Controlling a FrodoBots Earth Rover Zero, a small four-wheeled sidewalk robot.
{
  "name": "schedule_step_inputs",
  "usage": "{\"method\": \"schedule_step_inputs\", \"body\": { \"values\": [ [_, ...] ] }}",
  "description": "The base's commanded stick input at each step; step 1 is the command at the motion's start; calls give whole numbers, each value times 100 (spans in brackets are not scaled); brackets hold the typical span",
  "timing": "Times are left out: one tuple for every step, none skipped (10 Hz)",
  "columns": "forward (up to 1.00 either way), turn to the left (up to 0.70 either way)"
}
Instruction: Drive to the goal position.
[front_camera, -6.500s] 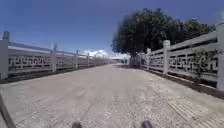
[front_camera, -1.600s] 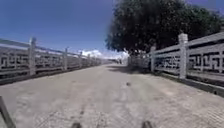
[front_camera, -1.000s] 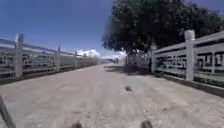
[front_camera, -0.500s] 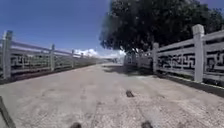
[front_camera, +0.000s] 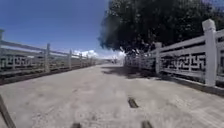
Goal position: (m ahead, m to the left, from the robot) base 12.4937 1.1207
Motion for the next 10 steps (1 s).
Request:
{"method": "schedule_step_inputs", "body": {
  "values": [
    [70, 0],
    [70, 0],
    [70, 0],
    [70, 0],
    [70, 0],
    [70, 0],
    [70, 0],
    [70, 0],
    [70, 0],
    [70, 0]
  ]
}}
